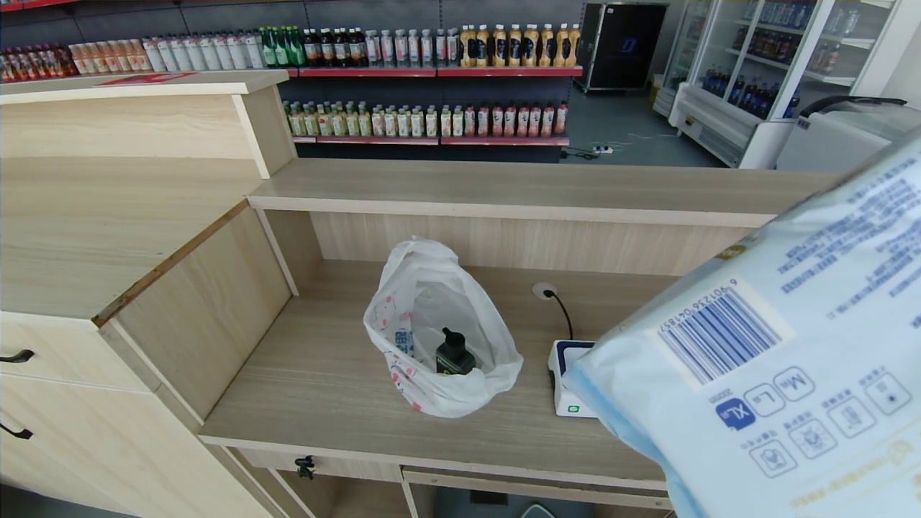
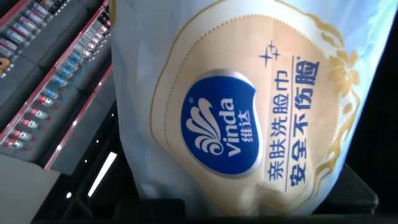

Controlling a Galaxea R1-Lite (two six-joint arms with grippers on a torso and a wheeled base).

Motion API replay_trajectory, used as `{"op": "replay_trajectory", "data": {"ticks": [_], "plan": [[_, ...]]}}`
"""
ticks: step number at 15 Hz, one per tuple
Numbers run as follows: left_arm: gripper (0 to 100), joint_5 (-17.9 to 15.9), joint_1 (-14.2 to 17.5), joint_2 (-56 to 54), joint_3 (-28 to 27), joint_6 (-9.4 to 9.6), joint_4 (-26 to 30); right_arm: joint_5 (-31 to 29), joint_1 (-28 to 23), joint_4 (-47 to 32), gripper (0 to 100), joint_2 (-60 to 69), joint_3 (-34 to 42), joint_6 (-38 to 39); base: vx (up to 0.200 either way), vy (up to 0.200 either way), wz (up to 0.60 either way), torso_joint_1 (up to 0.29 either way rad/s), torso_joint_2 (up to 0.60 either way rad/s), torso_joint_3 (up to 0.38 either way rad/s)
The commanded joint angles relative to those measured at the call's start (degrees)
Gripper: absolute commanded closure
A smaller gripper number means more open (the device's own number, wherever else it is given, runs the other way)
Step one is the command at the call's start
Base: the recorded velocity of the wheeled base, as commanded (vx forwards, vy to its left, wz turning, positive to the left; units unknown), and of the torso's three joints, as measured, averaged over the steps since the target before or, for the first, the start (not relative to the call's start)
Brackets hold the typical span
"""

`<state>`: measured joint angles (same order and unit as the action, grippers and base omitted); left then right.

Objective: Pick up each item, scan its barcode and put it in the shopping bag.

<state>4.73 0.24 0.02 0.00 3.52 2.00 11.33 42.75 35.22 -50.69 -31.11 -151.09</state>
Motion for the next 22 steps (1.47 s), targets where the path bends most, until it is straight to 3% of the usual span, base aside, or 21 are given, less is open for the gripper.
{"op": "replay_trajectory", "data": {"ticks": [1,4,7,10,13,15,16,18,20,22], "plan": [[0,0.0,0.0,0.0,0.0,-0.01,0.0,-0.2,-1.0,-0.9,100,-0.4,0.0,4.7,0.0,0.0,0.0,0.0,0.0,0.0],[0,0.0,0.0,0.0,0.0,-0.01,0.0,-0.5,-7.9,-8.0,100,0.4,-0.4,31.2,0.0,0.0,0.0,0.0,0.0,0.0],[0,0.0,0.0,0.0,0.0,-0.01,0.0,-4.1,-15.4,-12.9,100,5.2,-1.2,46.9,0.0,0.0,0.0,0.0,0.0,0.0],[0,0.0,0.0,0.0,0.0,-0.01,0.0,-27.0,-22.0,-23.4,100,9.1,-7.0,71.6,0.0,0.0,0.0,0.0,0.0,0.0],[0,0.0,0.0,0.0,0.0,-0.01,0.0,-40.4,-21.1,-46.0,100,8.4,-20.1,98.7,0.0,0.0,0.0,0.0,0.0,0.0],[0,0.0,0.0,0.0,0.0,-0.01,0.0,-41.6,-17.0,-64.2,100,8.5,-26.8,117.3,0.0,0.0,0.0,0.0,0.0,0.0],[0,0.0,0.0,0.0,0.0,-0.01,0.0,-41.4,-16.1,-68.8,100,8.4,-27.4,122.4,0.0,0.0,0.0,0.0,0.0,0.0],[0,0.0,0.0,0.0,0.0,-0.01,0.0,-41.2,-16.1,-69.6,100,7.8,-28.0,127.0,0.0,0.0,0.0,0.0,0.0,0.0],[0,0.0,0.0,0.0,0.0,-0.01,0.0,-41.3,-16.1,-69.8,100,3.9,-29.1,138.2,0.0,0.0,0.0,0.0,0.0,0.0],[0,0.0,0.0,0.0,0.0,-0.01,0.0,-41.0,-15.7,-69.6,100,1.5,-30.1,142.4,0.0,0.0,0.0,0.0,0.0,0.0]]}}
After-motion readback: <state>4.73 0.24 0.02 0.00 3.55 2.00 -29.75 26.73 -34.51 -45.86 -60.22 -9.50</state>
